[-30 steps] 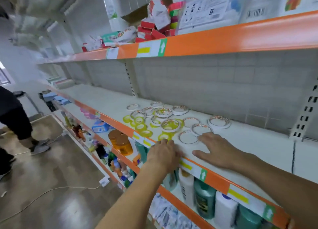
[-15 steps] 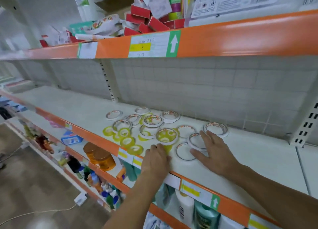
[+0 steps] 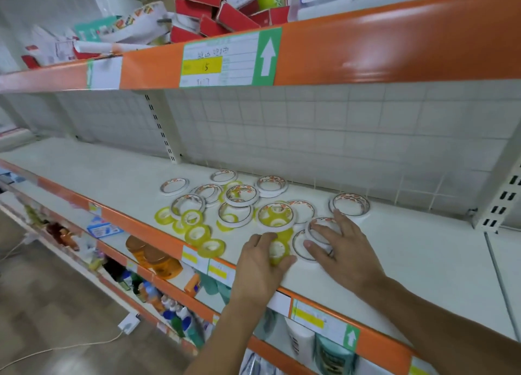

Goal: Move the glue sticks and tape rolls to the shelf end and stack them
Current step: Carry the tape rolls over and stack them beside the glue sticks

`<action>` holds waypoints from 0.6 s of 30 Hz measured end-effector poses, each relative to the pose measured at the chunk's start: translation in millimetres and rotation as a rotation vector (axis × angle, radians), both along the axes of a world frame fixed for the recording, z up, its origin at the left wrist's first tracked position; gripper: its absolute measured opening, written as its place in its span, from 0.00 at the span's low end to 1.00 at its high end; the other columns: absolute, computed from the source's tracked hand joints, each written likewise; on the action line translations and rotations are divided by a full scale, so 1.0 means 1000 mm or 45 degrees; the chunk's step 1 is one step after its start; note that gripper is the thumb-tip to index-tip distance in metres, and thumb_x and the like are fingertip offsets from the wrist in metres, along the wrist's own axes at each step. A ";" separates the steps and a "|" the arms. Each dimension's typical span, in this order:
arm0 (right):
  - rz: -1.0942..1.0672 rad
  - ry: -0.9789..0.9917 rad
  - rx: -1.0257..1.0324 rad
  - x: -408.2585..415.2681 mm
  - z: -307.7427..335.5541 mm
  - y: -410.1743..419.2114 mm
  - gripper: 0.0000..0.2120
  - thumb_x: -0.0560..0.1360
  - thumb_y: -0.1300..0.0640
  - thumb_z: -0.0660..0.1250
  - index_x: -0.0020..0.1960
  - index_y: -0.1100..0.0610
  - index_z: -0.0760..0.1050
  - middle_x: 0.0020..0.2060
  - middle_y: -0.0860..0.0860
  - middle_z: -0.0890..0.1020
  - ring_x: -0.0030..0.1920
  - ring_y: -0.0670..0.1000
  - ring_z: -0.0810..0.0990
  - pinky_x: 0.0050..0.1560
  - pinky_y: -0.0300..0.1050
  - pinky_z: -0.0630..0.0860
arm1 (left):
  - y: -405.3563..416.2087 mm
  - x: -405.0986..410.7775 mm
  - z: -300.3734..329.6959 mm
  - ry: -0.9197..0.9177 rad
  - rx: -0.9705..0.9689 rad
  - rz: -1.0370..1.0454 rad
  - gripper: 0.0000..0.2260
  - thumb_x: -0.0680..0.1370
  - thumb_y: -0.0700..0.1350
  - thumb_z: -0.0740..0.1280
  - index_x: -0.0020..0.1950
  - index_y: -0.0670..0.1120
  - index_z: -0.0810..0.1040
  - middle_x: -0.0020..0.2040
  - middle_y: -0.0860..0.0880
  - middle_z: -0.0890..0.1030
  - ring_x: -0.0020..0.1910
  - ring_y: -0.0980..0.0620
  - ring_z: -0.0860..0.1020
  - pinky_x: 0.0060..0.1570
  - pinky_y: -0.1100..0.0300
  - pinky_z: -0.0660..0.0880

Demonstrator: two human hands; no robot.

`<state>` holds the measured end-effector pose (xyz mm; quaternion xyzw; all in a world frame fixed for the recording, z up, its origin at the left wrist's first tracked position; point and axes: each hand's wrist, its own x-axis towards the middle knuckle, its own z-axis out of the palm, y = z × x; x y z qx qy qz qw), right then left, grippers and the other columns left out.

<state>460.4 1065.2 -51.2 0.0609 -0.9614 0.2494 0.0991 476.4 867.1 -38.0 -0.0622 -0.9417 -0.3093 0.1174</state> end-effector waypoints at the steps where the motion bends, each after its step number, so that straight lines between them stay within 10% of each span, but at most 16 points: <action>1: -0.005 0.009 -0.003 0.000 0.000 0.001 0.36 0.70 0.26 0.46 0.69 0.41 0.73 0.79 0.55 0.58 0.78 0.55 0.57 0.76 0.50 0.58 | 0.000 0.000 -0.002 0.010 0.007 0.001 0.27 0.72 0.58 0.73 0.67 0.47 0.75 0.58 0.48 0.76 0.59 0.47 0.74 0.57 0.57 0.71; 7: -0.032 0.043 -0.069 -0.003 -0.006 0.004 0.18 0.73 0.34 0.62 0.48 0.49 0.72 0.67 0.57 0.73 0.72 0.58 0.66 0.69 0.51 0.66 | -0.001 0.000 -0.005 0.037 0.033 0.012 0.28 0.71 0.60 0.74 0.66 0.47 0.75 0.56 0.48 0.77 0.57 0.47 0.75 0.53 0.58 0.71; 10: -0.053 0.042 -0.174 0.001 -0.005 0.003 0.18 0.72 0.43 0.70 0.54 0.52 0.70 0.56 0.52 0.74 0.61 0.57 0.71 0.61 0.48 0.68 | -0.002 0.002 -0.003 0.029 0.064 0.011 0.28 0.69 0.60 0.75 0.64 0.47 0.77 0.54 0.48 0.78 0.55 0.47 0.76 0.50 0.60 0.70; 18: -0.101 -0.088 -0.040 0.001 0.005 -0.002 0.44 0.69 0.35 0.69 0.79 0.49 0.58 0.70 0.54 0.67 0.69 0.58 0.63 0.71 0.50 0.60 | -0.008 0.000 0.000 -0.022 0.104 -0.035 0.27 0.68 0.59 0.77 0.62 0.48 0.77 0.52 0.50 0.77 0.53 0.48 0.76 0.48 0.61 0.70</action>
